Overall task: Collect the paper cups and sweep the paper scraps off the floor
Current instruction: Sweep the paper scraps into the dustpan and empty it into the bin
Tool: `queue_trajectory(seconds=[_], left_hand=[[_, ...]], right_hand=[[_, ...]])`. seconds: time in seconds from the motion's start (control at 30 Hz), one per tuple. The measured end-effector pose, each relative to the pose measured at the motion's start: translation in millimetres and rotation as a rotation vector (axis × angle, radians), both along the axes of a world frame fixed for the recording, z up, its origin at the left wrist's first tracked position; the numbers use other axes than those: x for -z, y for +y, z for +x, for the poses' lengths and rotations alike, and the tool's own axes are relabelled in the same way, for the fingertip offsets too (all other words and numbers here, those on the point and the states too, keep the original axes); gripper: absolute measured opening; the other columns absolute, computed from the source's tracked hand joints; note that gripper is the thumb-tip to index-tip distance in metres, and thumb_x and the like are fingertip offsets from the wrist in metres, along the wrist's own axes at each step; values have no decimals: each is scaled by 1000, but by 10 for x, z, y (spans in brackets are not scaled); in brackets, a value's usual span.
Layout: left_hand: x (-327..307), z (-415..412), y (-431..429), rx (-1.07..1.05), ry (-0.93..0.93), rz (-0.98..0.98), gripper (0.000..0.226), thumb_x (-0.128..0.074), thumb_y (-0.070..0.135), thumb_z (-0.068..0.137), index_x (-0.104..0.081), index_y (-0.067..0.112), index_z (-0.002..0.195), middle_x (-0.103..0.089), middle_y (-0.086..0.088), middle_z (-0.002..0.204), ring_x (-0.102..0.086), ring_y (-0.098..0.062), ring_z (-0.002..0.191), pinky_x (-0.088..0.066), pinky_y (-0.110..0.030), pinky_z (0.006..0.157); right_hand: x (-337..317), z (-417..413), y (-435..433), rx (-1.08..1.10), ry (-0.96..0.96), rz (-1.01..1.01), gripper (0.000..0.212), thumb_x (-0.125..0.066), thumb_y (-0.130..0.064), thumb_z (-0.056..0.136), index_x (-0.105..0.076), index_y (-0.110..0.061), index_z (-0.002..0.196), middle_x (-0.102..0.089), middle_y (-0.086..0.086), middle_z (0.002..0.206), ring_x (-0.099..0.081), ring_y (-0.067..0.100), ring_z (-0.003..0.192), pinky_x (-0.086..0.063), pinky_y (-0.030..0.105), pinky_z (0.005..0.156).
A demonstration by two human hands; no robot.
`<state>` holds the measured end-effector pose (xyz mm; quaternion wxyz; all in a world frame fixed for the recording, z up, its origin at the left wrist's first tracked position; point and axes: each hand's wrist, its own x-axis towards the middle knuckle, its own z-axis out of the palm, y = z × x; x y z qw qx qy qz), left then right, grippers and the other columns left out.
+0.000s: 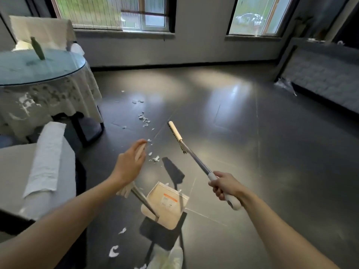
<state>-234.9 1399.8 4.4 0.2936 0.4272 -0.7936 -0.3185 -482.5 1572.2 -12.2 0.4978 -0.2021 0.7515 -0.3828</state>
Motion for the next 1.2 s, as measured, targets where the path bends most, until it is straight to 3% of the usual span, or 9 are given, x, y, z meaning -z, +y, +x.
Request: queue_trajectory(seconds=[0.17, 0.27, 0.4, 0.53, 0.6, 0.73, 0.87, 1.0, 1.2], left_hand=[[-88, -1070, -1167, -36, -22, 25, 33, -56, 22, 94, -52, 31, 126, -61, 3, 90, -55, -5, 60, -39, -9, 52], [-165, -1674, -1840, -43, -39, 14, 36, -58, 19, 93, -51, 30, 126, -63, -1, 92, -55, -8, 57, -43, -20, 53], [-63, -2464, -2744, -106, -71, 29, 35, -57, 18, 93, -50, 35, 124, -64, 0, 85, -56, -11, 53, -41, -11, 44], [101, -3253, -3700, -196, -105, 17, 37, -57, 18, 93, -49, 31, 127, -66, 0, 94, -57, -17, 61, -38, -24, 59], [132, -3634, -4174, -244, -101, 43, 37, -56, 18, 93, -49, 31, 127, -66, -2, 92, -58, -18, 60, -38, -24, 56], [76, -4257, -5002, -334, -71, 70, 36, -55, 20, 93, -48, 36, 124, -65, 3, 88, -57, -9, 57, -40, -11, 51], [52, -4693, -5834, -432, -38, 102, 37, -54, 20, 94, -47, 36, 126, -62, 9, 104, -60, -10, 78, -40, -18, 64], [96, -5125, -6852, -515, -6, 122, 36, -55, 18, 93, -50, 32, 126, -62, 5, 106, -62, -22, 87, -48, -32, 78], [165, -5688, -8498, -586, 3, 121, 35, -56, 19, 93, -51, 33, 125, -61, 8, 98, -55, -17, 79, -35, -20, 66]], right_hand=[[-154, -1114, -1193, -60, 6, 3, 18, -43, 3, 91, -54, -11, 95, -45, 4, 57, -38, 7, 34, -32, 15, 33], [-228, -1776, -1866, -117, 33, 16, 18, -42, 6, 90, -50, -11, 92, -42, 5, 57, -35, 7, 32, -30, 14, 33], [-151, -2715, -2939, -162, 33, 29, 20, -42, 7, 91, -44, -12, 85, -42, 2, 54, -33, 6, 30, -28, 13, 32], [-6, -3662, -4116, -210, 19, 41, 20, -42, 7, 90, -43, -12, 88, -42, 2, 52, -33, 7, 31, -28, 13, 32], [-19, -4145, -4707, -251, 2, 56, 15, -43, 6, 91, -42, -8, 88, -43, -2, 44, -33, 7, 32, -28, 13, 33], [-167, -4930, -5928, -358, 54, 80, 25, -44, 4, 91, -53, -7, 111, -46, -2, 47, -36, 7, 36, -31, 16, 34], [-195, -5382, -7128, -391, 10, 76, 51, -46, 3, 92, -39, -10, 140, -48, 1, 60, -39, 5, 37, -34, 16, 34], [-107, -5730, -8307, -470, 0, 60, 47, -42, 6, 92, -40, -4, 138, -46, 0, 52, -37, 5, 32, -32, 14, 32], [-9, -6217, -10158, -576, 1, 75, 35, -45, 5, 93, -46, 1, 128, -38, 5, 60, -34, 6, 30, -29, 12, 33]])
